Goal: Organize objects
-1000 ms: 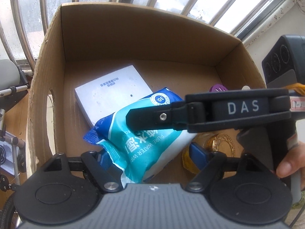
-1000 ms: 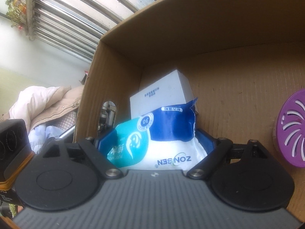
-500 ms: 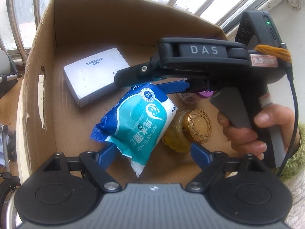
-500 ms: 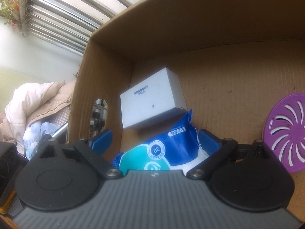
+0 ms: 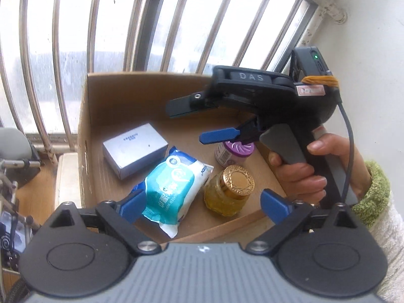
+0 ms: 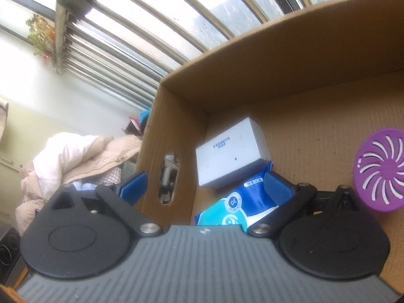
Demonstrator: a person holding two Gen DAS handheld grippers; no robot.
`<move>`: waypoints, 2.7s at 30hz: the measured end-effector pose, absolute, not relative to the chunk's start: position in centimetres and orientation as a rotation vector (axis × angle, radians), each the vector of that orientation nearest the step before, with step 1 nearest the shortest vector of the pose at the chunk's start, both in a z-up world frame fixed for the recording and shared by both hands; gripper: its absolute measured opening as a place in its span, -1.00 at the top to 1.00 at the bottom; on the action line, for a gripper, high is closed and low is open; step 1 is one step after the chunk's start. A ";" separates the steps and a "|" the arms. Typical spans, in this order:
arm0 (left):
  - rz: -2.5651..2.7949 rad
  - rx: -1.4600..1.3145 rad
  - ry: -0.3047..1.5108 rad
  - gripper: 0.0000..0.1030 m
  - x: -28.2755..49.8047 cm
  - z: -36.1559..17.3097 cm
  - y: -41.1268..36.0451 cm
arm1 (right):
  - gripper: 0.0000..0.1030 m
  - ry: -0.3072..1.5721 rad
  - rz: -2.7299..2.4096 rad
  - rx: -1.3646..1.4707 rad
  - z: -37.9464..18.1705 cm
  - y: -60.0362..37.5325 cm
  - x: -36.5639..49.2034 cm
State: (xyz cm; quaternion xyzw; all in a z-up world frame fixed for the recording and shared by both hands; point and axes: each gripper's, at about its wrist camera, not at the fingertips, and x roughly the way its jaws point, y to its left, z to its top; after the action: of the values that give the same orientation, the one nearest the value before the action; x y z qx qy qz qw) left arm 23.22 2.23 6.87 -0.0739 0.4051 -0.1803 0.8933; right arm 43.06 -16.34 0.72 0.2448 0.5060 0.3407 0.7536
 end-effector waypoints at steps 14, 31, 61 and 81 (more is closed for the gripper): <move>-0.061 0.041 0.538 -1.00 12.1 10.5 -0.5 | -0.99 0.643 0.595 0.425 8.4 -24.3 23.3; -0.073 0.002 0.481 -1.00 11.4 9.4 -2.1 | -0.99 0.426 0.149 -0.093 11.7 -23.5 10.7; 0.030 -0.002 0.669 -1.00 17.2 4.5 -3.1 | -0.99 0.559 0.153 -0.034 5.8 -21.2 17.3; 0.026 0.012 0.682 -1.00 18.5 3.9 -4.1 | -0.98 0.584 0.144 -0.039 4.8 -21.8 18.9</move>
State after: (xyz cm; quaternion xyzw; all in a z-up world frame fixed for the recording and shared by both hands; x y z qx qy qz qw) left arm 18.54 -4.09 3.93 0.0057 0.3344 0.0126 0.9423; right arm 18.92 -21.79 4.85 -0.0193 0.2875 0.0710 0.9549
